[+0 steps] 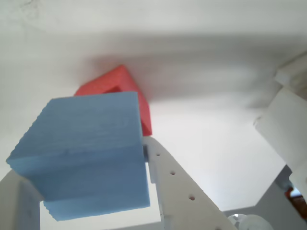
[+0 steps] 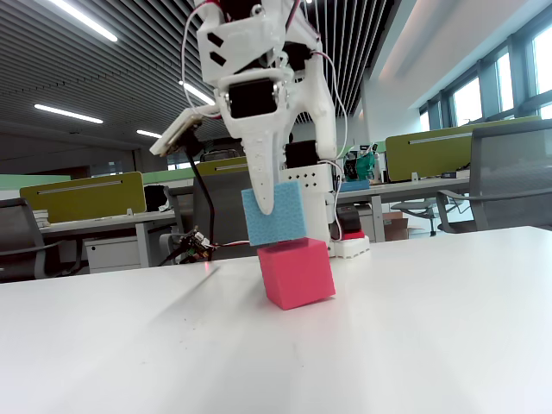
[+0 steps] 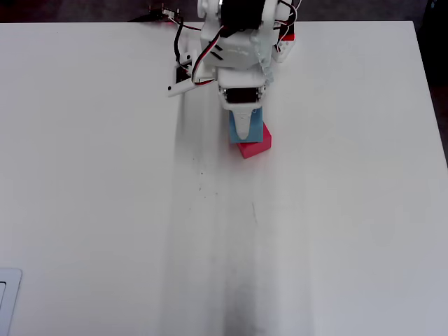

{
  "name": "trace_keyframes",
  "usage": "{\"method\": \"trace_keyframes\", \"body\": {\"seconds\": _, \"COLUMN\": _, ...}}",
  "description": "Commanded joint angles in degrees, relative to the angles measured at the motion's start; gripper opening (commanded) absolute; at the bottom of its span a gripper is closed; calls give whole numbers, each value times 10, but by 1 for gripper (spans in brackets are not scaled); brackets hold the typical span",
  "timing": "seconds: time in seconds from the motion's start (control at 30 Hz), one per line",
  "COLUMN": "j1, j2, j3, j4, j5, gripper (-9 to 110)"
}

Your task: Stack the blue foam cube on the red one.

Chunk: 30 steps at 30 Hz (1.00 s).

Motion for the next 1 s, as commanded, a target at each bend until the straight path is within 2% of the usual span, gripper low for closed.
{"method": "trace_keyframes", "body": {"seconds": 0.0, "j1": -6, "j2": 2, "j3": 6, "j4": -10, "j5": 2, "gripper": 22}}
{"method": "trace_keyframes", "body": {"seconds": 0.37, "j1": -4, "j2": 7, "j3": 28, "j4": -25, "j5": 2, "gripper": 23}}
{"method": "trace_keyframes", "body": {"seconds": 0.97, "j1": -1, "j2": 65, "j3": 4, "j4": 22, "j5": 2, "gripper": 36}}
